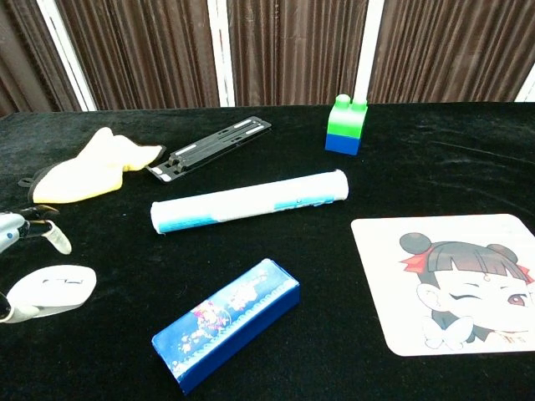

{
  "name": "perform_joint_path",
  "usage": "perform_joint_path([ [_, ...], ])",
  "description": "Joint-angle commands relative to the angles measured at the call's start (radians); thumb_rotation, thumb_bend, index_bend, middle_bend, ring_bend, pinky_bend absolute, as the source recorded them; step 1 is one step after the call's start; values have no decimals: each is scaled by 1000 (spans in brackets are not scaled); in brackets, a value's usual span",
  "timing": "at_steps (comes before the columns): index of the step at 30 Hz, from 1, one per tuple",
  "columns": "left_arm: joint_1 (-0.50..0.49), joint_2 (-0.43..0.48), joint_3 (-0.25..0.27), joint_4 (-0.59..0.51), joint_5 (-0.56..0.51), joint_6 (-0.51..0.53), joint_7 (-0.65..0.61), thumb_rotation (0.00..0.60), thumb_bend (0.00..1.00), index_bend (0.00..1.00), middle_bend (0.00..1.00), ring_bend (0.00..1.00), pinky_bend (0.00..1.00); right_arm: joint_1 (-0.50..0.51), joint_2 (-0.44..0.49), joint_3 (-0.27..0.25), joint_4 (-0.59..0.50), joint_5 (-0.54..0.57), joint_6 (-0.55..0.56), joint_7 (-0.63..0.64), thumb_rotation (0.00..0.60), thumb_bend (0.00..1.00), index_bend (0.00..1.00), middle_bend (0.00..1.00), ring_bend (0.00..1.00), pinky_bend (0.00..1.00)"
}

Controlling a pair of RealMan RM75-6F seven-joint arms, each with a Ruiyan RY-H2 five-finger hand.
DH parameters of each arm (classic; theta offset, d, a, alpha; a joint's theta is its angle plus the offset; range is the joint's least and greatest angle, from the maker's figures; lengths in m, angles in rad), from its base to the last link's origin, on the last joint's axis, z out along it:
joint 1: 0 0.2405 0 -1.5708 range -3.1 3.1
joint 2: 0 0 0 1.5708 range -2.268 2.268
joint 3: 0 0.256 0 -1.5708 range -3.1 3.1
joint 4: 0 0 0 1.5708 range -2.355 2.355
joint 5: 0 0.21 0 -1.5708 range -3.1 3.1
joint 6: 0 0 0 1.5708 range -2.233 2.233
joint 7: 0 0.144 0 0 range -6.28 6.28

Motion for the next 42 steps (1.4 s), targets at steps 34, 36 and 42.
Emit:
perform_joint_path([
  [34, -146, 12, -97, -138, 49, 26, 99, 600, 387, 529, 0, 0, 0, -6, 8, 1, -13, -25, 23, 15, 600, 126, 180, 0, 0, 0],
  [36, -176, 13, -125, -142, 25, 17, 132, 600, 387, 530, 0, 0, 0, -6, 10, 2, -15, -21, 22, 19, 600, 126, 180, 0, 0, 0],
  [42, -291, 7, -185, -109, 2, -51, 210, 600, 386, 532, 0, 0, 0, -7, 15, 11, -18, -10, 27, 29, 600, 126, 180, 0, 0, 0],
])
